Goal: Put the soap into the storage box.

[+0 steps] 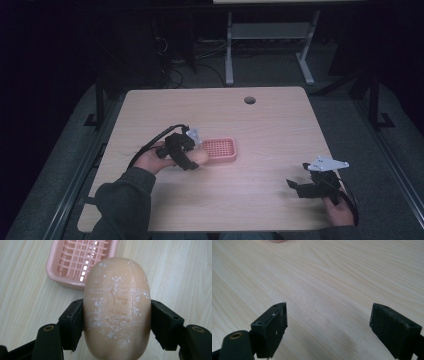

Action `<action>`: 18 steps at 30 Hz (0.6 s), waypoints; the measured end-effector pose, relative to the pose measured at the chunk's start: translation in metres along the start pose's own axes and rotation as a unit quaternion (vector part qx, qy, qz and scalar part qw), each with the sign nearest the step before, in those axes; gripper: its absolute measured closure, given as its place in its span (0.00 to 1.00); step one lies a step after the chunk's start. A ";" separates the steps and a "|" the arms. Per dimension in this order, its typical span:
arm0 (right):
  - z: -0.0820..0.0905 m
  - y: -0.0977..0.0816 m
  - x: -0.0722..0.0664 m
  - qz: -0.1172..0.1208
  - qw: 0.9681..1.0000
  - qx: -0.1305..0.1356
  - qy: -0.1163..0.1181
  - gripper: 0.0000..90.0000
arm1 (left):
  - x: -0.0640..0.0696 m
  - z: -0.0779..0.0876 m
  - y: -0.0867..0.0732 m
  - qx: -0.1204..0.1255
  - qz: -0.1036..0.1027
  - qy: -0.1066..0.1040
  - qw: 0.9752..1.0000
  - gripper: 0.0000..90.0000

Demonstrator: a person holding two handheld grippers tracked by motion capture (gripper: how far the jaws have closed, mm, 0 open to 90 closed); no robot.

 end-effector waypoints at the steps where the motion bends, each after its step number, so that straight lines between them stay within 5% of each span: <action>1: 0.000 0.000 0.000 0.000 1.000 0.001 0.000 0.16 | -0.001 0.000 0.001 0.001 0.000 0.000 1.000 0.36; 18: 0.000 0.001 0.000 -0.001 1.000 0.002 0.002 0.16 | -0.012 -0.003 0.015 0.000 -0.005 -0.001 1.000 0.36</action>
Point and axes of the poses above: each handheld gripper's, and its own axes: z roughly backward along the jaws, y roughly out of its top, x roughly to its right, the point moved 2 cm from there along -z, roughly forward along the jaws, and after that the axes turned 12 degrees about -z, right-handed, at the moved point
